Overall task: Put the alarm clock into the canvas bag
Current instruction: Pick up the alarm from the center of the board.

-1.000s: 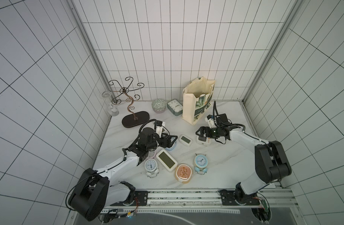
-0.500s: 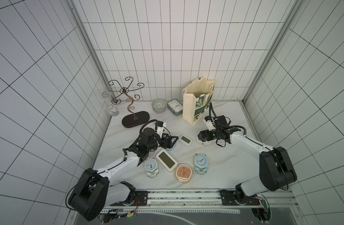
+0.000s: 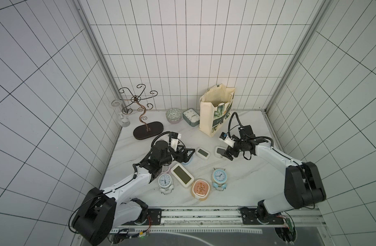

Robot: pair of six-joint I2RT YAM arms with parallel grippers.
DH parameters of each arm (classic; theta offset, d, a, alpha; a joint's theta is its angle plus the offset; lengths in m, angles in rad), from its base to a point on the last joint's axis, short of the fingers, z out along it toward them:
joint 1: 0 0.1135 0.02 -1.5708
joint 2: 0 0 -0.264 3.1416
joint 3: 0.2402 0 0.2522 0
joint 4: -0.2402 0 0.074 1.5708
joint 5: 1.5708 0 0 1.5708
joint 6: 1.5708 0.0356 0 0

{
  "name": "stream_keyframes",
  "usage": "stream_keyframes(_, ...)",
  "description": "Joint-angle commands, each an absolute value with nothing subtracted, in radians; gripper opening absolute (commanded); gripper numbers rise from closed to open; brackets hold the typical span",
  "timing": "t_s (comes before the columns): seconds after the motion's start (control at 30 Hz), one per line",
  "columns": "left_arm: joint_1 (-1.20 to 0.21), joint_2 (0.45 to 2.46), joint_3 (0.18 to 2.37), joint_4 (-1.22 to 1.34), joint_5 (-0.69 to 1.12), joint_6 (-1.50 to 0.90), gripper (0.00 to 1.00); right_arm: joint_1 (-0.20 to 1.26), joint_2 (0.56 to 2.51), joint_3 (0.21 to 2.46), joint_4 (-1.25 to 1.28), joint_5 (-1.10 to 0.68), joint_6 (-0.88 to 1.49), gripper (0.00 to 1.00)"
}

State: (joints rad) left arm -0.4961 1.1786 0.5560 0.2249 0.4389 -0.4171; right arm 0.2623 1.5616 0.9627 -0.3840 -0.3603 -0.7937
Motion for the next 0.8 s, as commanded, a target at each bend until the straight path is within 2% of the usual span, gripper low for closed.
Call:
stream_keyframes(0.0,-0.5,1.187,0.551,0.251,0.462,-0.423,0.91,0.273,1.651,1.082,-0.511,-0.333,-0.952,0.99)
stream_keyframes(0.3,-0.5,1.203,0.553,0.255,0.468,-0.419,0.91,0.285,1.737,1.11,-0.486,-0.357,-0.935,0.88)
stream_keyframes(0.37,-0.5,1.207,0.552,0.256,0.466,-0.42,0.91,0.285,1.735,1.102,-0.482,-0.364,-0.93,0.83)
stream_keyframes(0.47,-0.5,1.207,0.551,0.256,0.463,-0.421,0.91,0.285,1.738,1.101,-0.473,-0.375,-0.905,0.67)
stream_keyframes(0.6,-0.5,1.206,0.551,0.256,0.463,-0.423,0.9,0.287,1.741,1.097,-0.452,-0.401,-0.865,0.62)
stream_keyframes(0.77,-0.5,1.2,0.549,0.255,0.459,-0.422,0.9,0.293,1.704,1.094,-0.441,-0.428,-0.782,0.45)
